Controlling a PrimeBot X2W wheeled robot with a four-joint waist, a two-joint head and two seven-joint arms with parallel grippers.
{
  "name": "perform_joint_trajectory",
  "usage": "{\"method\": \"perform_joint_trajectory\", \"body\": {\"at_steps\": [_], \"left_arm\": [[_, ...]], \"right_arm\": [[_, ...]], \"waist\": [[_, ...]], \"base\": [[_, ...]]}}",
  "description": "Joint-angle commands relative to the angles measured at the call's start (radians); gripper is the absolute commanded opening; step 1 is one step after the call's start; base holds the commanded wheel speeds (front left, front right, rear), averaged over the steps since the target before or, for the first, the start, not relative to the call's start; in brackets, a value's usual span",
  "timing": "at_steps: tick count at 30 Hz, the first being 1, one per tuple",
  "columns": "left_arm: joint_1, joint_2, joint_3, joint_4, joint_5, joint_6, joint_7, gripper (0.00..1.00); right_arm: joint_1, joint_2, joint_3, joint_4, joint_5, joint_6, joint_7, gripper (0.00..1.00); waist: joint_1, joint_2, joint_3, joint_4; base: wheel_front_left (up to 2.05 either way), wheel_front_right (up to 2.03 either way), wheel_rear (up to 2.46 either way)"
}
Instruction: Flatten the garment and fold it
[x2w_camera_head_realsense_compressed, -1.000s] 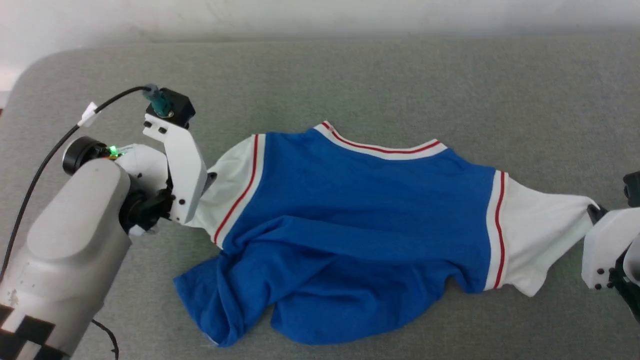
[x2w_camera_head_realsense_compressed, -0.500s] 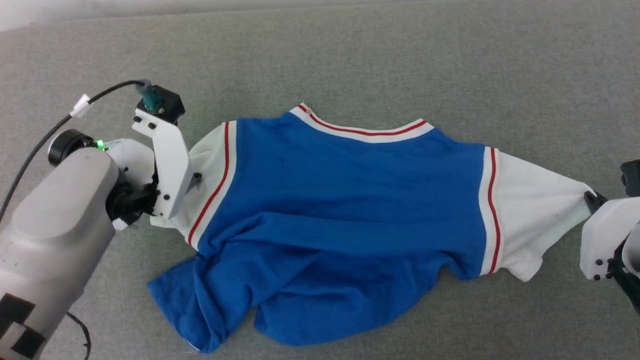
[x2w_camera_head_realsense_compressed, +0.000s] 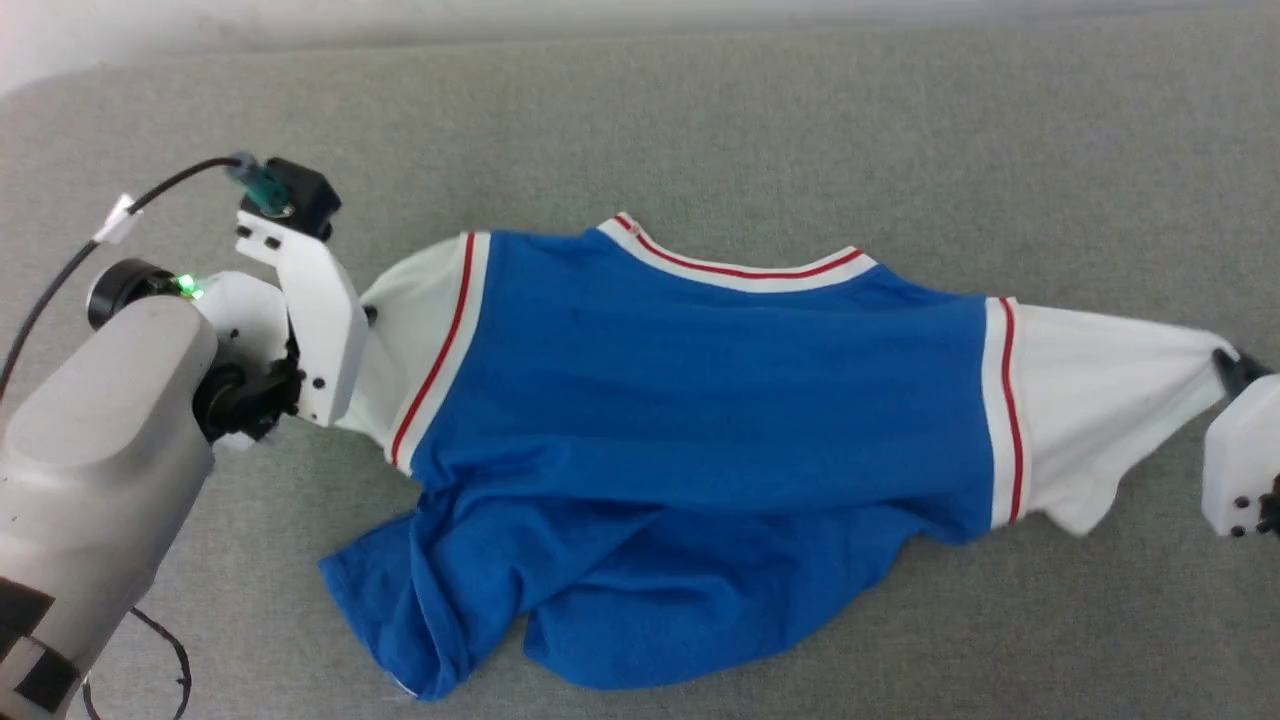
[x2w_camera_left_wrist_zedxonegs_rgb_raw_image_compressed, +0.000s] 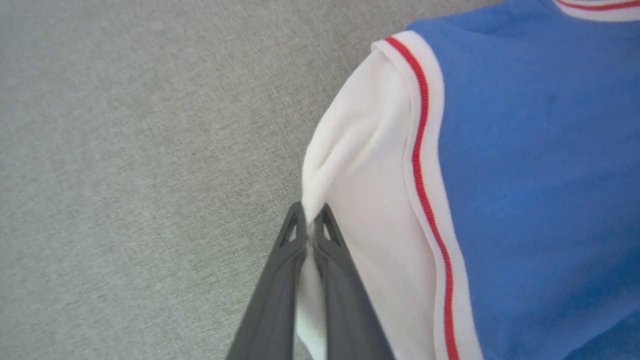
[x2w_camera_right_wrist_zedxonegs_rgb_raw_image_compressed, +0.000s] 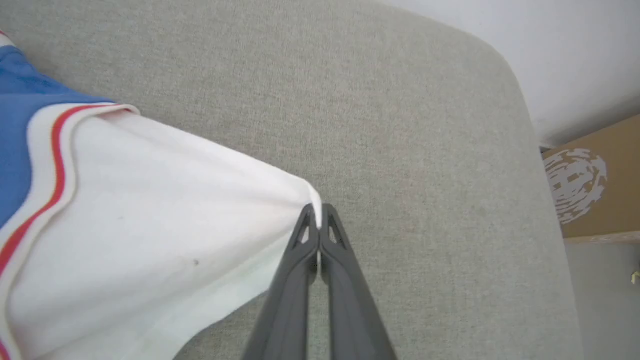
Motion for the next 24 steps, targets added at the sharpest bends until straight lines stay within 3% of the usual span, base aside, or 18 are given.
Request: {"method": "perform_joint_trajectory", "body": {"at_steps": [1, 8, 14, 21, 24], "left_arm": [[0.000, 0.005, 0.007, 0.012, 0.010, 0.001, -0.033, 0.00], [-0.001, 0.034, 0.056, 0.042, 0.055, 0.021, -0.296, 0.00], [0.036, 0.062, 0.095, -0.011, 0.073, 0.051, -0.475, 0.00], [0.071, 0.128, 0.170, -0.191, 0.094, 0.144, -0.656, 0.00], [0.083, 0.160, 0.195, -0.281, 0.097, 0.183, -0.680, 0.00]], "right_arm": [[-0.024, -0.021, 0.002, -0.006, 0.006, -0.002, -0.011, 0.00], [-0.075, -0.125, 0.031, -0.022, 0.041, -0.002, -0.084, 0.00], [-0.126, -0.182, 0.068, -0.051, 0.084, -0.002, -0.161, 0.00], [-0.195, -0.218, 0.069, -0.099, 0.128, -0.002, -0.226, 0.00], [-0.232, -0.229, 0.077, -0.107, 0.146, -0.002, -0.245, 0.00]], "waist": [[-0.0001, 0.0000, -0.052, 0.020], [-0.0001, 0.0000, -0.171, 0.046], [-0.0001, 0.0000, -0.269, 0.057], [-0.0001, 0.0000, -0.341, 0.070], [-0.0001, 0.0000, -0.360, 0.074]], "base": [[0.00, 0.00, 0.00], [0.00, 0.00, 0.00], [0.00, 0.00, 0.00], [0.00, 0.00, 0.00], [0.00, 0.00, 0.00]]}}
